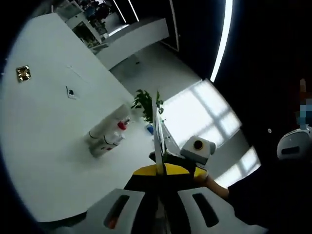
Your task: Arrange the skincare products in the storage area until every visible bottle or jar stands upright without overlapping.
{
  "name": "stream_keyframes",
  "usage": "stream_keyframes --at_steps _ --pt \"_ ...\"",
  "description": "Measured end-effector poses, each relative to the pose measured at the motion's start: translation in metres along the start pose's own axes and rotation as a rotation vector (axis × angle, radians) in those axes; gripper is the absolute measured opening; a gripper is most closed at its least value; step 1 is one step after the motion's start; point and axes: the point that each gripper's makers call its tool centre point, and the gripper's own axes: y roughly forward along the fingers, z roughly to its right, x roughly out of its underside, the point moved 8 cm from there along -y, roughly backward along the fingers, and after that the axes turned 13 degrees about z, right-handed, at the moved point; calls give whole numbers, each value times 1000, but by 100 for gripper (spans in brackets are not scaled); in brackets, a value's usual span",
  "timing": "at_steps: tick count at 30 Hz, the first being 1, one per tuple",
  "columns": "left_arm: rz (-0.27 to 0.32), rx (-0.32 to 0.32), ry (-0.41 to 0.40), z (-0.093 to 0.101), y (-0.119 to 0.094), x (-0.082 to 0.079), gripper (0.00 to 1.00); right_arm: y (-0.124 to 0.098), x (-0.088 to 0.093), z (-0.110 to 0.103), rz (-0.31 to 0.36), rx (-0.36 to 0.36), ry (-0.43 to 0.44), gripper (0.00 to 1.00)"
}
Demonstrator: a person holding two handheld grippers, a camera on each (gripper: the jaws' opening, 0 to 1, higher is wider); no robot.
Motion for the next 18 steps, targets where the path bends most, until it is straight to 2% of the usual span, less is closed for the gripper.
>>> stream_keyframes --at_steps 5,18 --pt "-1 -25 -14 -9 1 0 0 -5 5 7 -8 40 -49 67" --pt "-19 -89 -62 -34 10 0 0 -24 26 30 -62 155 -111 91"
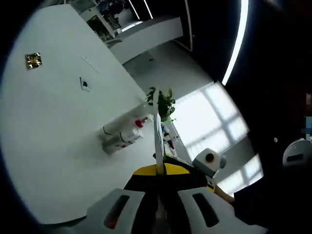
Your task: Arrange the skincare products in the storage area until every visible bottle or jar stands upright without overlapping.
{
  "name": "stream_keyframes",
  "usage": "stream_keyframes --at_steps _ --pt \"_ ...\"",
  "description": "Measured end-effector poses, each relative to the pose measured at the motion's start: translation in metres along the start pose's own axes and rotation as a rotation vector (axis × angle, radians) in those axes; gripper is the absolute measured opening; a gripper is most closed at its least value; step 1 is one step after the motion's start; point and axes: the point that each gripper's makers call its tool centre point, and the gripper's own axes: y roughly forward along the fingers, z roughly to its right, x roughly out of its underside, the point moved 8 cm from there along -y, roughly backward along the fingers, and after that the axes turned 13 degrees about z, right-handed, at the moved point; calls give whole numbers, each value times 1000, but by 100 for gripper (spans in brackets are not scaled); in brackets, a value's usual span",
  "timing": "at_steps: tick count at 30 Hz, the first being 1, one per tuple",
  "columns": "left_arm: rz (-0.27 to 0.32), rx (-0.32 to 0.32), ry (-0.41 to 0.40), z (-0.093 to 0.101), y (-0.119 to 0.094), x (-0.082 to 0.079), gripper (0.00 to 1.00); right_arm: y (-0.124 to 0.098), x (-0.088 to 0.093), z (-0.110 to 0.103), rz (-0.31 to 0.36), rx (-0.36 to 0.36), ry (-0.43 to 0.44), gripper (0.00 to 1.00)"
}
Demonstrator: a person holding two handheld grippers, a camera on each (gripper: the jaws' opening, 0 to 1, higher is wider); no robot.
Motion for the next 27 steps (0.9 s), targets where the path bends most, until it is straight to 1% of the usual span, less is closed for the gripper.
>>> stream_keyframes --at_steps 4,9,14,17,22,24,27 --pt "-12 -21 -7 -8 4 0 0 -2 7 5 -30 34 -20 99" --pt "-32 -50 -7 -20 11 0 0 -8 10 12 -36 64 -17 99" --pt "-47 -106 -14 -35 21 -3 0 -14 14 19 -32 110 -15 99" --pt "-52 -147 -24 -49 29 -4 0 -19 16 23 -37 133 -10 99" --pt "-78 -193 -13 -70 43 -5 0 -24 20 26 -56 164 -24 99" --pt "-79 -210 -11 -81 49 -9 0 -25 20 27 -59 172 -28 99" --pt "-75 -231 -19 -91 56 -13 0 -25 19 28 -59 179 -44 99"
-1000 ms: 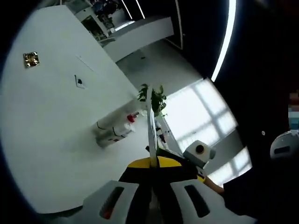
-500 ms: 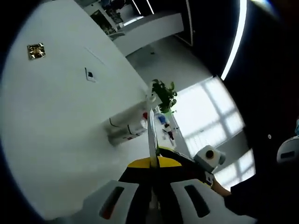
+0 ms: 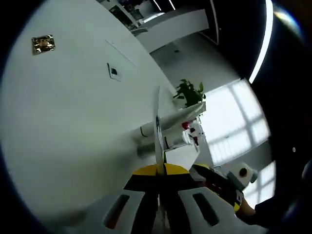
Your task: Arrange the skincare products in the storage area until every visible bottle or jar stands upright without overlapping.
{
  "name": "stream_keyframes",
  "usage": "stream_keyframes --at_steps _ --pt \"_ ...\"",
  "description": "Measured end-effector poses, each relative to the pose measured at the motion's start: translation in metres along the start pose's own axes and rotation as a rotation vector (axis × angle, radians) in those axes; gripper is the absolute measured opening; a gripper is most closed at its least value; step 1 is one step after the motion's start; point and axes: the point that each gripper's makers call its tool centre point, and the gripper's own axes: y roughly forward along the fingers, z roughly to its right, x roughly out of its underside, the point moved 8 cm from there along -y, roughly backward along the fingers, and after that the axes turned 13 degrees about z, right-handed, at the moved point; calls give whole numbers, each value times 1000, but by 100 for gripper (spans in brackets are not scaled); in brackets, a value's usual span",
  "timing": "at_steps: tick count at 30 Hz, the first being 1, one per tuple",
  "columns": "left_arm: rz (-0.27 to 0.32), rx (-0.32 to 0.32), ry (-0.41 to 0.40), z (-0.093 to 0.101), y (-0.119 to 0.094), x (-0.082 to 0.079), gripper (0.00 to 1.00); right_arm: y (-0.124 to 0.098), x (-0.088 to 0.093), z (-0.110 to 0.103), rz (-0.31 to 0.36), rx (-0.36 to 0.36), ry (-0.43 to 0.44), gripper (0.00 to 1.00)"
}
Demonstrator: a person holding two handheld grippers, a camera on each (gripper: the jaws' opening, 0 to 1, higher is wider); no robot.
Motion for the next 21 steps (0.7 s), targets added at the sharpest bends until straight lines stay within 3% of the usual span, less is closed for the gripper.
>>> stream_keyframes --at_steps 9,17,21 --pt "-22 -80 10 -30 29 -10 0 -1 2 2 9 35 -11 99" --pt "-39 -112 17 -35 44 -3 0 -5 2 7 38 61 -17 99" --pt "-50 -158 26 -37 43 -2 0 -5 2 7 39 66 -18 99"
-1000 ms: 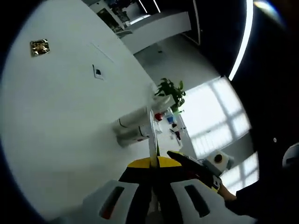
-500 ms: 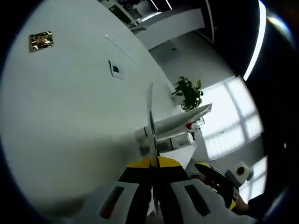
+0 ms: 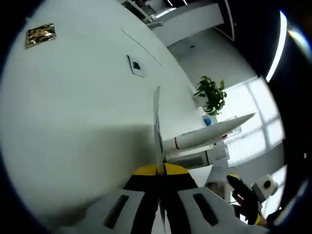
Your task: Arrange the skincare products in the storage area until every visible bottle or jar stands upright without overlapping.
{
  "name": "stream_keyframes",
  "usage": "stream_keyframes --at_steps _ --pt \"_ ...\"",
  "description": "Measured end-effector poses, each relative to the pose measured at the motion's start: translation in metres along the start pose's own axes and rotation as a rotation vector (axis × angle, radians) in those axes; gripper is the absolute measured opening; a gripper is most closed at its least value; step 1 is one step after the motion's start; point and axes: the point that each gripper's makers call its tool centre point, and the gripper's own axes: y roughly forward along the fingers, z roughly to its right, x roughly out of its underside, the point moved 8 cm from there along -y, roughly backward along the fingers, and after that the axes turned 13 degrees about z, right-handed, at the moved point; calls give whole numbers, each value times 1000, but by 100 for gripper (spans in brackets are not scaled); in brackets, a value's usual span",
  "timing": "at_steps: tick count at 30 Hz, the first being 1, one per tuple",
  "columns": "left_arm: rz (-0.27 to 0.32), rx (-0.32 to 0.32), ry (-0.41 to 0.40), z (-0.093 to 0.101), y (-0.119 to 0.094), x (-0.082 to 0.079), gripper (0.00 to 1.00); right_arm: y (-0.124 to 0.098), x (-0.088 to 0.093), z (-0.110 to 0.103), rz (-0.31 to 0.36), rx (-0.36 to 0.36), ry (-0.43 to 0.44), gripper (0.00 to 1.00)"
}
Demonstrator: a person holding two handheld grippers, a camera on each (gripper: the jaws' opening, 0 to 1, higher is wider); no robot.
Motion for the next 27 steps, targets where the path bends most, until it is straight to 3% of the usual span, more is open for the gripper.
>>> stream_keyframes --at_steps 9,17,21,27 --pt "21 -24 -30 4 8 0 0 0 0 2 1 2 9 99" --pt "-9 -46 52 9 9 -1 1 0 1 3 -5 -3 9 99" --pt "-31 -88 119 3 8 -6 10 0 1 4 0 2 17 99" --pt "-26 -125 167 -1 7 -10 14 0 1 5 0 3 16 99"
